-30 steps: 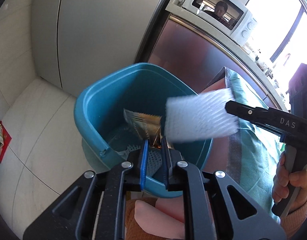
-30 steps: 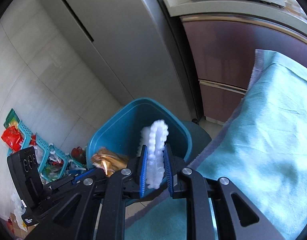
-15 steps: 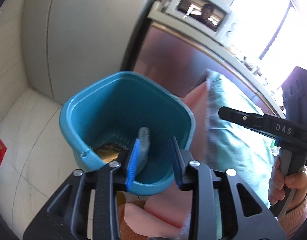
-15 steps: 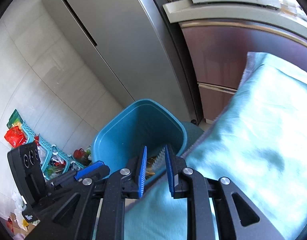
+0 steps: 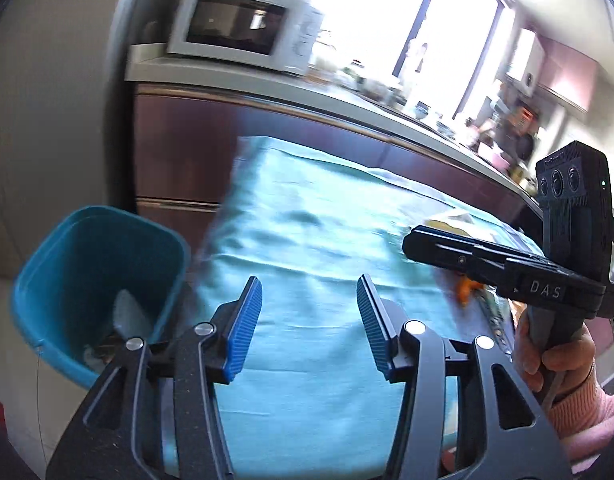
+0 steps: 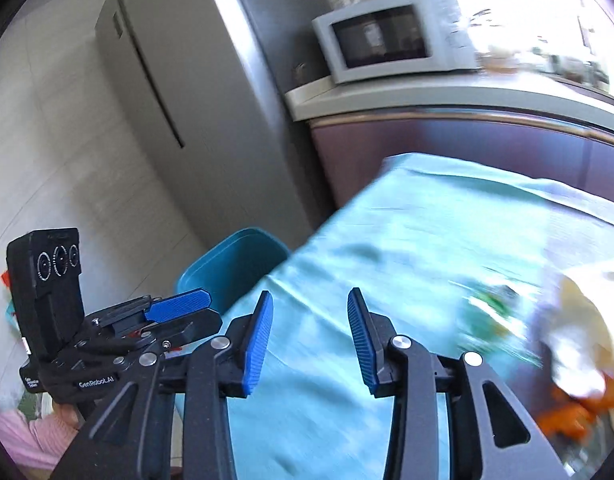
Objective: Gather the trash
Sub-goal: 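Return both tools to the table, then grasp a clear plastic wrapper with the left gripper while the right gripper grasps a barcode wrapper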
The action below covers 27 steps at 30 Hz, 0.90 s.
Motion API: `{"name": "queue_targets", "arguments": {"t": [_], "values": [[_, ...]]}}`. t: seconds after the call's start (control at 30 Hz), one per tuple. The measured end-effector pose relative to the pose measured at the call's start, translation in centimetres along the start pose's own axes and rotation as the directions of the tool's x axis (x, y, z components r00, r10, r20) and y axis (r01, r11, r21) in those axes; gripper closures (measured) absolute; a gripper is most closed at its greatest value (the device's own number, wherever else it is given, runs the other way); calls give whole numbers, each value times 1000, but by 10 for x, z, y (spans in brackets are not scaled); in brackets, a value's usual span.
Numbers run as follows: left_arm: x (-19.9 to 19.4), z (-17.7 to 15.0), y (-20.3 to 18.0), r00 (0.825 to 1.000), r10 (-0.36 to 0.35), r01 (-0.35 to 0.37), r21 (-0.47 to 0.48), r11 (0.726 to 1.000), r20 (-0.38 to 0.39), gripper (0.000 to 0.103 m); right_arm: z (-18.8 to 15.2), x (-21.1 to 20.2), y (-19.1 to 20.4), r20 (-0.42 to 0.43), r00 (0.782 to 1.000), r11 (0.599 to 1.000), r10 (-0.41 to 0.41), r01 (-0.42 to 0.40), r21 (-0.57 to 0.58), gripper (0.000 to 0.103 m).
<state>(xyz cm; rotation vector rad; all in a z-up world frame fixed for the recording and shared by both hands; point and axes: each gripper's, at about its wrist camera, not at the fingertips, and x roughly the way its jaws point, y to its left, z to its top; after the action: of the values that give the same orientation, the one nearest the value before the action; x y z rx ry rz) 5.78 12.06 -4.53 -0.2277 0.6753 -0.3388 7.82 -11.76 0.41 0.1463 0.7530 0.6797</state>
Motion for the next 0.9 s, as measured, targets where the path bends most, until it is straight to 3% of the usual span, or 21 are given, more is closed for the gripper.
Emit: {"name": "queue_targets", "arguments": {"t": [0.3, 0.47, 0.6, 0.7, 0.9], "values": [[40, -15, -83, 982, -148, 162, 112, 980, -118, 54, -44, -84, -69, 97, 975, 966, -198, 178, 186, 64], [61, -17, -108, 977, -146, 171, 159, 972, -157, 54, -66, -105, -104, 91, 955, 926, -282, 246, 288, 59], [84, -1, -105, 979, -110, 136, 143, 980, -173, 54, -85, -115, -124, 66, 954, 904, -294, 255, 344, 58], [98, 13, -104, 981, -83, 107, 134, 985, -177, 54, -92, -114, -130, 56, 958, 900, -280, 242, 364, 46], [125, 31, -112, 976, -83, 112, 140, 984, -201, 54, -94, -102, -129, 32, 966, 906, -256, 229, 356, 46]]}}
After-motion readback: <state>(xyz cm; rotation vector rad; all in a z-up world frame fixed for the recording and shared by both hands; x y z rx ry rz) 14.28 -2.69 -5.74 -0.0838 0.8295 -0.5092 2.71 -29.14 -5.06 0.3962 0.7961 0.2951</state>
